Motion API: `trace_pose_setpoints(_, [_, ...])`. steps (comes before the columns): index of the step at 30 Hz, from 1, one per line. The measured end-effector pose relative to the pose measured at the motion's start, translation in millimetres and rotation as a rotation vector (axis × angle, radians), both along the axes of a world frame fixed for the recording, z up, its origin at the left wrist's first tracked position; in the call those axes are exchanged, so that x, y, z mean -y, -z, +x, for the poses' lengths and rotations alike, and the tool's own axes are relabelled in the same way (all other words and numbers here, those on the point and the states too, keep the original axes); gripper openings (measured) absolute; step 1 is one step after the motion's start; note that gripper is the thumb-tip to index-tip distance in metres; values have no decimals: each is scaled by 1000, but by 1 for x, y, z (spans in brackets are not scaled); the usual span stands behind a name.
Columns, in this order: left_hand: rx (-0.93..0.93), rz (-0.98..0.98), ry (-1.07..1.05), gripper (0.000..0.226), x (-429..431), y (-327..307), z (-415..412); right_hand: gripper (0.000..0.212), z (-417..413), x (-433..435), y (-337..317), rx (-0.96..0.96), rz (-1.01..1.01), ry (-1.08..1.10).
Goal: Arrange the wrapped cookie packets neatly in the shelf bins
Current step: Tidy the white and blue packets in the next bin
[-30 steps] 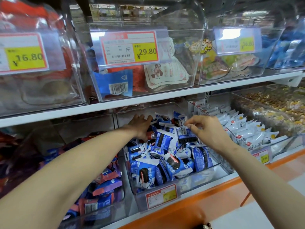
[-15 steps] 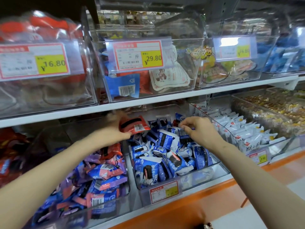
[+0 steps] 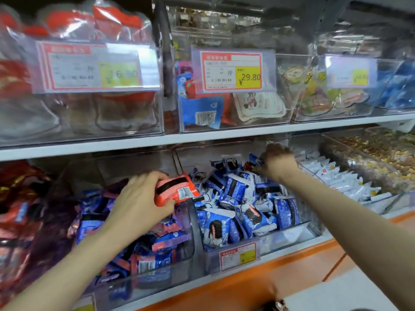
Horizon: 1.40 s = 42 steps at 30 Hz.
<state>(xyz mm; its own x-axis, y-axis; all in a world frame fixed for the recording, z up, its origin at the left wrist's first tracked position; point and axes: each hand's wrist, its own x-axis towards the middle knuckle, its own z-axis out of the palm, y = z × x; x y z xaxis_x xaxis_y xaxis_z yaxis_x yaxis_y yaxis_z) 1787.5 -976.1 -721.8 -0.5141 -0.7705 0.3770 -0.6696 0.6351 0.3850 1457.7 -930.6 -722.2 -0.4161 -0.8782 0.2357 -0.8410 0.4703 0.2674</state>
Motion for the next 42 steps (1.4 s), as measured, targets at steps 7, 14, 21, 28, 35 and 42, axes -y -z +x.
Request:
trace_pose_setpoints(7, [1,-16,-23,53,0,-4,1,36,11,15,-17,171,-273,19])
trace_pose_setpoints(14, [-27,-12,19,49,-4,-4,-4,14,35,25,-31,912,-226,-260])
trace_pose_setpoints(21, [-39,-38,30,46,-8,-6,-7,18,-9,42,-7,232,95,-172])
trace_pose_setpoints(28, [-31,-32,35,46,-8,-8,-7,26,-8,52,9,-1,109,-210])
trace_pose_setpoints(35, [-63,15,62,47,-8,-14,-3,37,-4,27,-10,45,-300,-164])
trace_pose_setpoints(42, [-71,77,-7,49,-2,-15,0,12,34,-16,-28,791,-721,-348])
